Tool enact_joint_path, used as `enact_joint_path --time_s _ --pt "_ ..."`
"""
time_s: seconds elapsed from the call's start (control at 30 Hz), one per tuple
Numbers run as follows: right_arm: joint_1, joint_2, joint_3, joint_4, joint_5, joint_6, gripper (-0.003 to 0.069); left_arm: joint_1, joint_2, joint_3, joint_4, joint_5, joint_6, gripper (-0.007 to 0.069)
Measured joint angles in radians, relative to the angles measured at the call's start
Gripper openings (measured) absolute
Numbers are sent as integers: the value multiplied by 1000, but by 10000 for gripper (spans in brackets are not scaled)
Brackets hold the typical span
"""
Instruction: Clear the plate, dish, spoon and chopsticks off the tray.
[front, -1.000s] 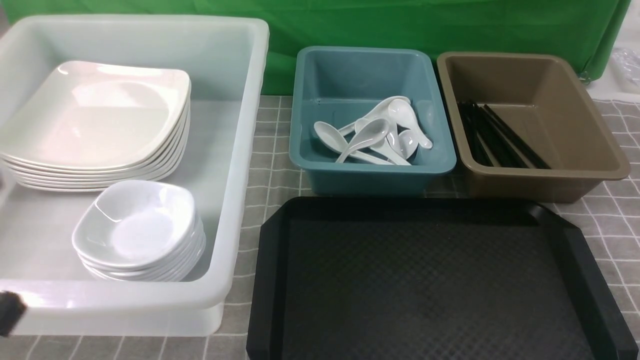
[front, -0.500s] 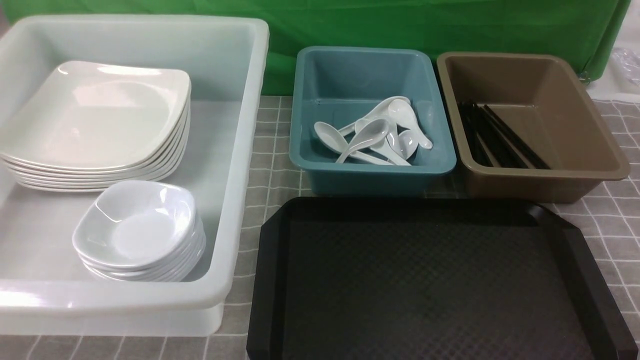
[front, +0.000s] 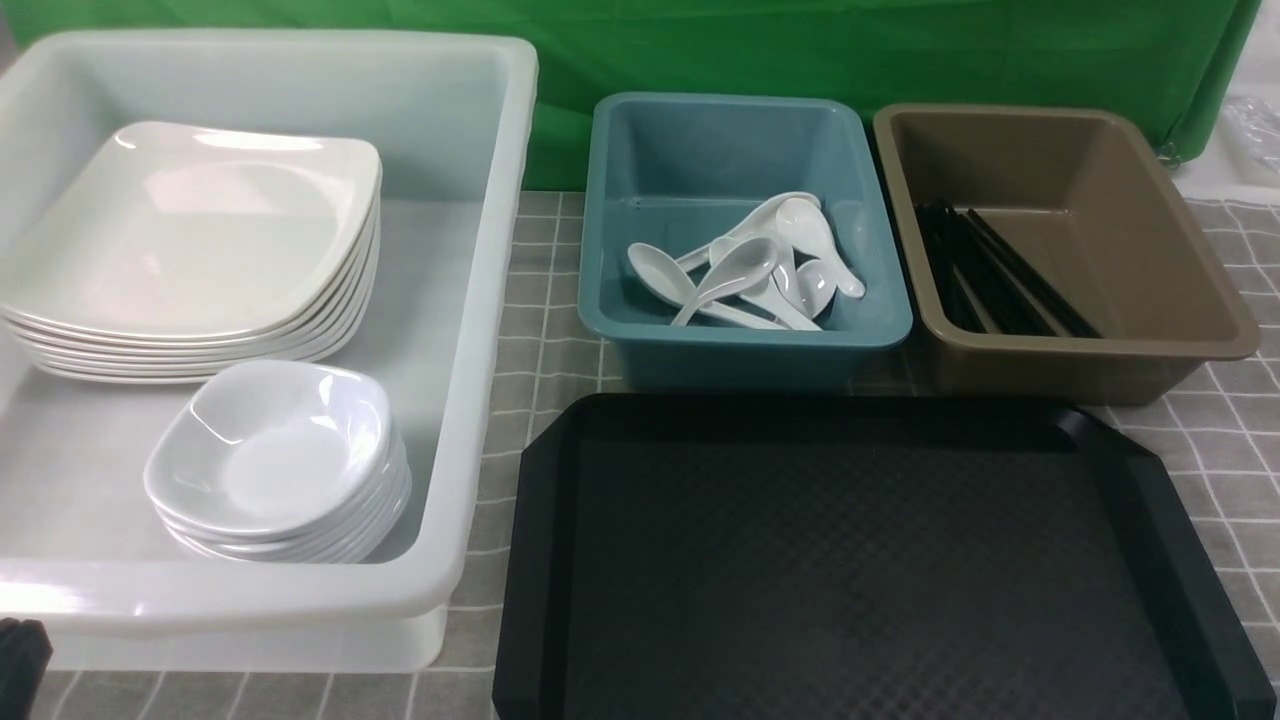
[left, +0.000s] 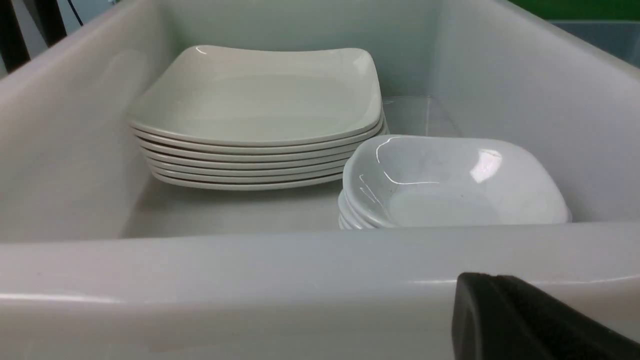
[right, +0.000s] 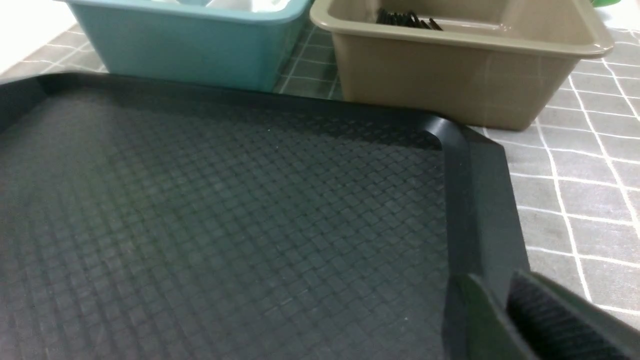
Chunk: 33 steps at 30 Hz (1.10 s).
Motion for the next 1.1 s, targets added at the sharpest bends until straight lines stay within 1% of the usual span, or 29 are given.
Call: enact_joint_path --time_s 1.1 --pt "0 0 0 0 0 0 233 0 0 0 6 0 13 13"
